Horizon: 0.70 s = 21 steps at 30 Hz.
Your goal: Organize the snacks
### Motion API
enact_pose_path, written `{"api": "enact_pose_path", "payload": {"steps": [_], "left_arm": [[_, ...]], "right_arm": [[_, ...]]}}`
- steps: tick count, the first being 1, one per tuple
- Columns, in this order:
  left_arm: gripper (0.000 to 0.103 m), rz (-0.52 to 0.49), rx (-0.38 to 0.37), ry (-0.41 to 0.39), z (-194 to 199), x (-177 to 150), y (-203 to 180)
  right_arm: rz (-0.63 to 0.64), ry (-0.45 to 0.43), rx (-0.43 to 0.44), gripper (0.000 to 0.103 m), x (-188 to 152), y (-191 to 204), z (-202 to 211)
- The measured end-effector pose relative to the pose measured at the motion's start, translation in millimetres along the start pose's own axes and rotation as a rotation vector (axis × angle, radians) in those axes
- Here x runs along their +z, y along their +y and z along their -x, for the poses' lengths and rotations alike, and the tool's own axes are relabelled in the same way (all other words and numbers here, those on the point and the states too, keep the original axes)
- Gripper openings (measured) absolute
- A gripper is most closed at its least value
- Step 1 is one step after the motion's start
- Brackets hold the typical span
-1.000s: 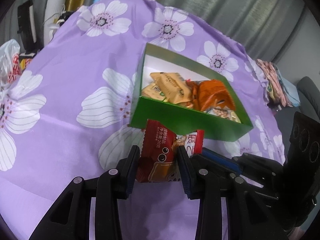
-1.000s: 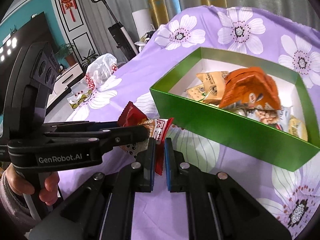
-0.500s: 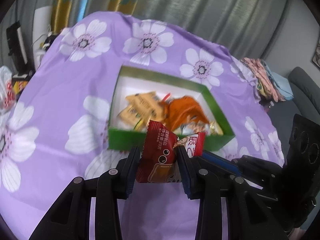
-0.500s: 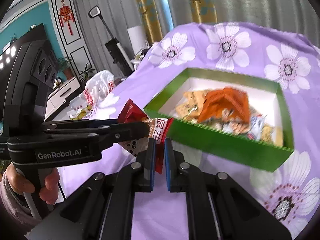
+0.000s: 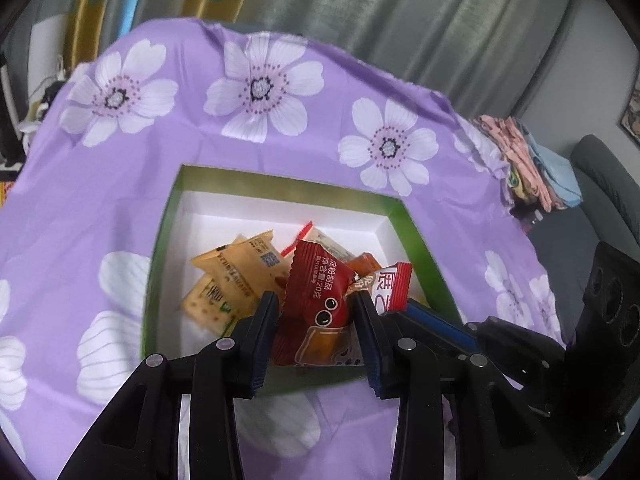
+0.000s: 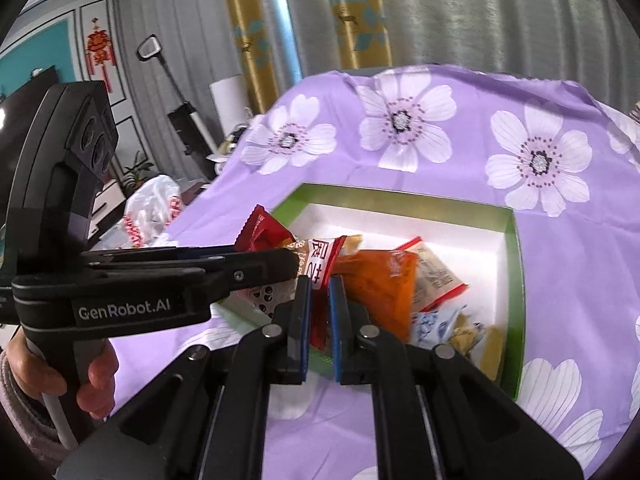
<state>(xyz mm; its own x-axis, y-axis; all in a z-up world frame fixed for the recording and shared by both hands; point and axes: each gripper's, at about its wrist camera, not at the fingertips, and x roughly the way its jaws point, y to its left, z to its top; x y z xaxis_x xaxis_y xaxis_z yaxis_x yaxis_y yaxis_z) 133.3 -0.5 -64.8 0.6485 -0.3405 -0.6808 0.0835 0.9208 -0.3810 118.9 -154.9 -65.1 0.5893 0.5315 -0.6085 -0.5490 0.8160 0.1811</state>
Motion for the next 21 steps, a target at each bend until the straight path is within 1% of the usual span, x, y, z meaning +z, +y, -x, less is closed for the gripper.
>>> {"api": "enact_pose_path", "payload": {"steps": [7,9,12,13,14,15,16,17,21], "left_arm": [[0.040,0.001,0.019,0.024,-15,8,0],[0.040,-0.009,0.053,0.042,-18,7,-2],[0.041,-0.023,0.089,0.047,-16,7,-5],[0.045,-0.030,0.104,0.043,-13,8,-7],[0.049,-0.039,0.115,0.036,-8,8,-10],[0.062,-0.050,0.126,0.025,-2,9,-13],[0.073,-0.059,0.136,0.017,3,9,-15],[0.075,-0.072,0.144,0.002,11,8,-20],[0.076,-0.096,0.169,-0.026,31,9,-30]], "right_arm": [[-0.014,0.031,-0.046,0.015,7,-15,-18],[-0.016,0.048,-0.061,0.017,7,-16,-22],[-0.003,0.068,-0.088,0.021,7,-15,-24],[-0.001,0.070,-0.092,0.023,8,-15,-23],[0.000,0.067,-0.096,0.030,9,-16,-20],[0.004,0.062,-0.102,0.036,10,-16,-15],[0.007,0.057,-0.107,0.038,11,-16,-11],[0.011,0.053,-0.111,0.041,12,-15,-7],[0.030,0.034,-0.127,0.047,17,-12,15]]}}
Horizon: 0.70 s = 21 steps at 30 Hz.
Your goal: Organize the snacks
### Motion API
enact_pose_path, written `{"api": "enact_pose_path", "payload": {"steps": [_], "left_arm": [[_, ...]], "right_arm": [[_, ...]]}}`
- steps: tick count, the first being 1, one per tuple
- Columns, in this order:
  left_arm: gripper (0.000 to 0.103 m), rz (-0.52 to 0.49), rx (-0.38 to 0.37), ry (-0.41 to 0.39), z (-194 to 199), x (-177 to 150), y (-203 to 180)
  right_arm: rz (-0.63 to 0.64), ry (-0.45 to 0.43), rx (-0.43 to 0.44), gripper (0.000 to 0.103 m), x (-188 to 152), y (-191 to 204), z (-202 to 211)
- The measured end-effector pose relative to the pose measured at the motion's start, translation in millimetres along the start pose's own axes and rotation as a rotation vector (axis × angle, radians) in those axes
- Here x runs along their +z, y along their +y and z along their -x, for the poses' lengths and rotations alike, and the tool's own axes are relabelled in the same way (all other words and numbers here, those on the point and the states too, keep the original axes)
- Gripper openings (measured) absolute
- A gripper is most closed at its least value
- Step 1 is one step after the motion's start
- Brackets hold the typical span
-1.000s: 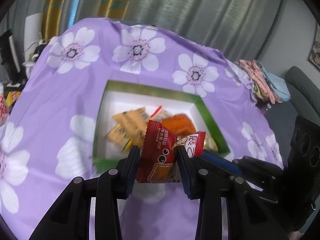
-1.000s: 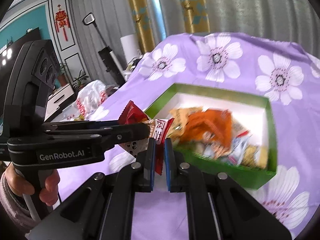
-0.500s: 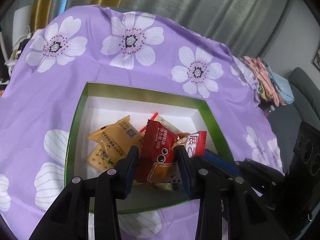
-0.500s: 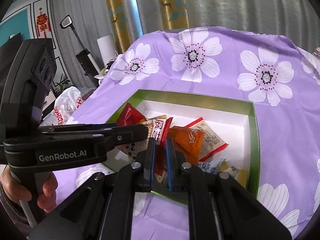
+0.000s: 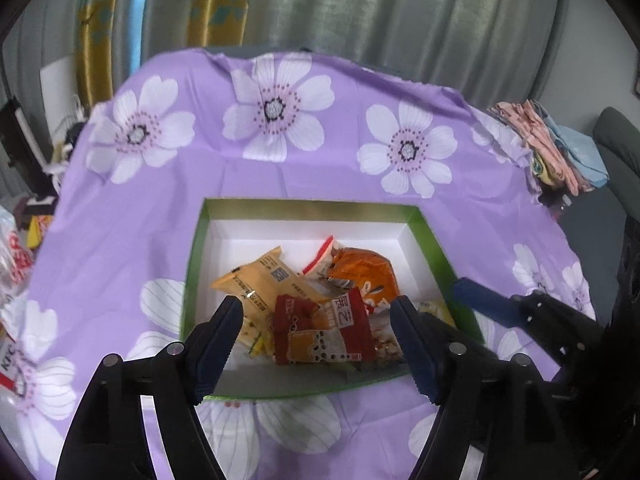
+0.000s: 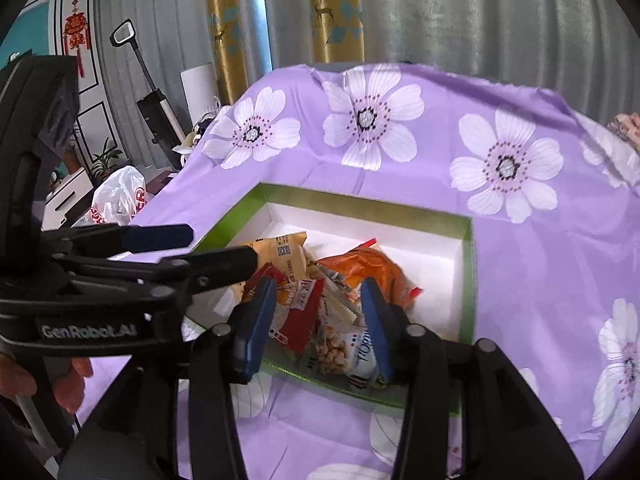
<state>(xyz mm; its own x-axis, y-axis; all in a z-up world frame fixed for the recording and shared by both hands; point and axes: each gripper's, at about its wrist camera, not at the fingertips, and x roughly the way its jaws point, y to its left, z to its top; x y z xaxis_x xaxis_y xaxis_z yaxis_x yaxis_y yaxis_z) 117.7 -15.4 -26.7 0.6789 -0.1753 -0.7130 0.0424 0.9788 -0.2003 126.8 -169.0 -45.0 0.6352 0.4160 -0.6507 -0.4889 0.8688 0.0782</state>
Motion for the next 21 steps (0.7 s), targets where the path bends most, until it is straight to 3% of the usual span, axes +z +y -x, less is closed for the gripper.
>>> {"api": "enact_pose_path", "payload": {"steps": [4,14,17,20,21], "left_arm": [[0.077,-0.015,0.020,-0.022,19,2,-6],[0.088,-0.042,0.059,-0.057,69,2,-25],[0.093,-0.057,0.088,-0.066,83,3,-30],[0.096,-0.053,0.112,-0.082,99,6,-34],[0.097,-0.051,0.116,-0.086,103,6,-35]], "right_arm": [[-0.001,-0.024,-0.008,0.053,3,0,24],[0.008,-0.062,-0.047,0.085,11,10,74],[0.004,-0.060,-0.061,0.088,15,11,87],[-0.001,-0.052,-0.081,0.102,21,11,98],[0.000,-0.053,-0.094,0.103,23,11,103]]}}
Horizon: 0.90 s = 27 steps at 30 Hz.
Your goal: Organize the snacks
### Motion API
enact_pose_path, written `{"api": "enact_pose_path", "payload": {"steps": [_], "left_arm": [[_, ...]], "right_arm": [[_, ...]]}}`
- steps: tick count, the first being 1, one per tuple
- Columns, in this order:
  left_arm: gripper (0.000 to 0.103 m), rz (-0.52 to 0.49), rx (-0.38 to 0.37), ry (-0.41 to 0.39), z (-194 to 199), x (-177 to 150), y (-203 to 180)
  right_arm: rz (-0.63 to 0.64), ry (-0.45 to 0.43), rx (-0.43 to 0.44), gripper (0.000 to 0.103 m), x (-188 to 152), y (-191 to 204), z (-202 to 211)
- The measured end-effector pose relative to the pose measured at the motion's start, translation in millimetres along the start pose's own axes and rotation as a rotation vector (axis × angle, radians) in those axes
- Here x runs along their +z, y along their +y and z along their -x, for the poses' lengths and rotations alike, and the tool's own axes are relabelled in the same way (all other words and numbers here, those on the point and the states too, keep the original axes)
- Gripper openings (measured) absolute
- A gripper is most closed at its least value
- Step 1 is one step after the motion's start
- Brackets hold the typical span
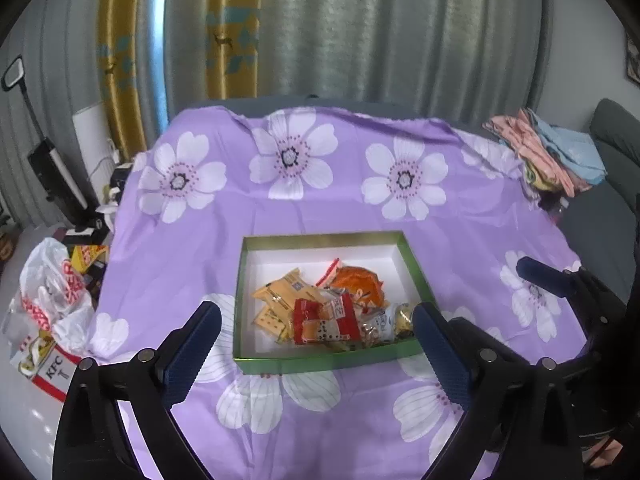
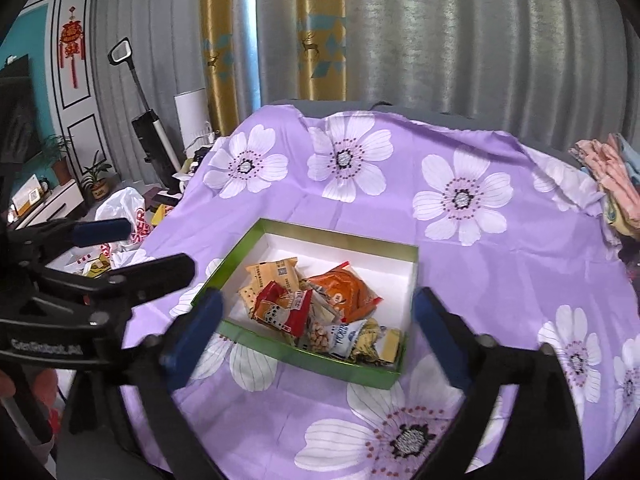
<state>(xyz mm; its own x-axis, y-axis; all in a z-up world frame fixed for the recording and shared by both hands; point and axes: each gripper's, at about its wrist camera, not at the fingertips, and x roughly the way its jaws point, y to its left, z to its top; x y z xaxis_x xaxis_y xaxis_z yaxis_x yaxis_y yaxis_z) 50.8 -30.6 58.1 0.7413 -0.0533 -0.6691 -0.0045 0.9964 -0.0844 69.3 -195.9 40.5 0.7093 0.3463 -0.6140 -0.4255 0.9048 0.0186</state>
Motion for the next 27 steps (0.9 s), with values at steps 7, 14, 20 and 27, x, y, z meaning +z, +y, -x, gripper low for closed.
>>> {"api": "enact_pose_path", "payload": {"steps": [7,14,20,27], "left_arm": [[0.100,-0.001,0.046,-0.017,24,6,-1],[0.102,0.014,0.090,-0.026,39,12,1],[0.102,0.006,0.106,-0.042,46,16,1],[0.102,0.017,0.125,-0.050,49,20,5]], "right_arm": [[0.035,0.017,-0.015,0.103,14,6,23],[0.059,0.019,0.002,0.103,25,14,42],[0.081,0.012,0.000,0.103,31,20,50],[0.106,-0.007,-0.009,0.103,37,24,57]]}}
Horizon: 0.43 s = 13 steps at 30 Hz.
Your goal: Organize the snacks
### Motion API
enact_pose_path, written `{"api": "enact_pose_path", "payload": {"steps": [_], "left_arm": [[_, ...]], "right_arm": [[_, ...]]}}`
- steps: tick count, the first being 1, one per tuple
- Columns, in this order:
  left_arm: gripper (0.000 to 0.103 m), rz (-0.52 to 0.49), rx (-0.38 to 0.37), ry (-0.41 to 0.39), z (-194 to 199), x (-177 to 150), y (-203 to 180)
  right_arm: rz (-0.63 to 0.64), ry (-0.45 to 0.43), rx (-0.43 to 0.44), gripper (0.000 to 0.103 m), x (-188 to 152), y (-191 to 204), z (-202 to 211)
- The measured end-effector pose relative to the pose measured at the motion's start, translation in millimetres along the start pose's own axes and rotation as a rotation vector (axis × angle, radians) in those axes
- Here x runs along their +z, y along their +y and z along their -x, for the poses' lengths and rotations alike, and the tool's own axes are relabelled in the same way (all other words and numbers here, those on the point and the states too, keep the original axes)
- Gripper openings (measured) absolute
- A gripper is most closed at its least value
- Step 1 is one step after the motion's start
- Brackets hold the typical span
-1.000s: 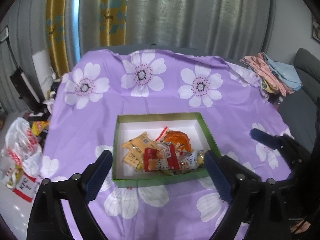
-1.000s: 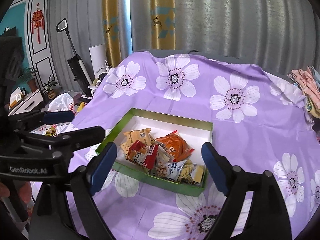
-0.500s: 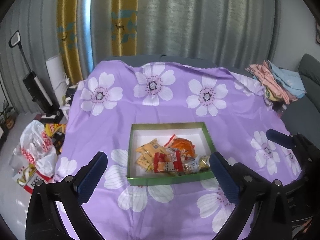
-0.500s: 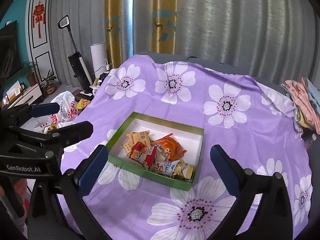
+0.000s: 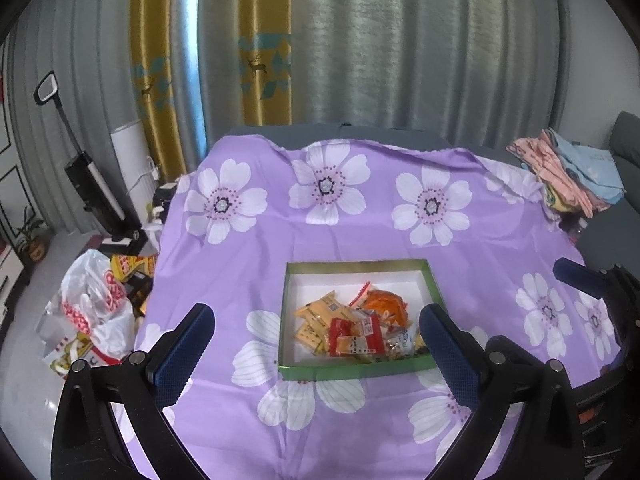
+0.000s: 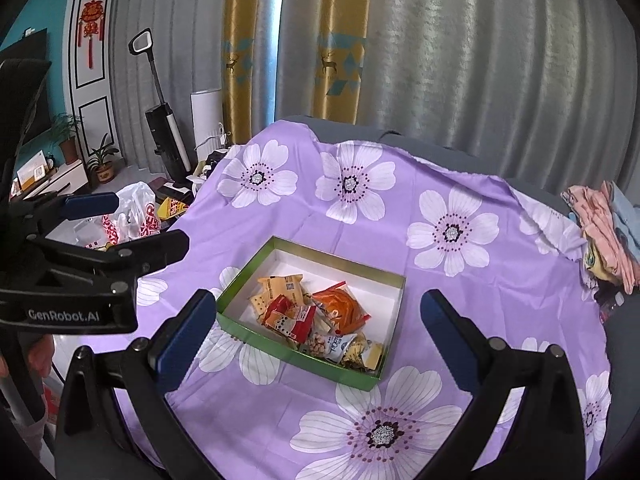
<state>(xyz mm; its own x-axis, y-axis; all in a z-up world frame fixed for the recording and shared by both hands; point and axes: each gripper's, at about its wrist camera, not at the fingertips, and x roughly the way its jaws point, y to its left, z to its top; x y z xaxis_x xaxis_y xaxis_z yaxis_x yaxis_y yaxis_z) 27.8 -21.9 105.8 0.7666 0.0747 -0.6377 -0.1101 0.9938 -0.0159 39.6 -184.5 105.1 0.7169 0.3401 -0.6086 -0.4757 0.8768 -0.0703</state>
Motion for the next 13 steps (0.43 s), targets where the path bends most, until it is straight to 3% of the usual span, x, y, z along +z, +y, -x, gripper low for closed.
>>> {"api": "enact_pose_path", "payload": {"steps": [13], "left_arm": [[0.102,0.017,0.017,-0.018,-4.2,3.7,8.1]], "right_arm": [[0.012,0.002,0.002,0.103,2.5,1.8,-3.7]]}}
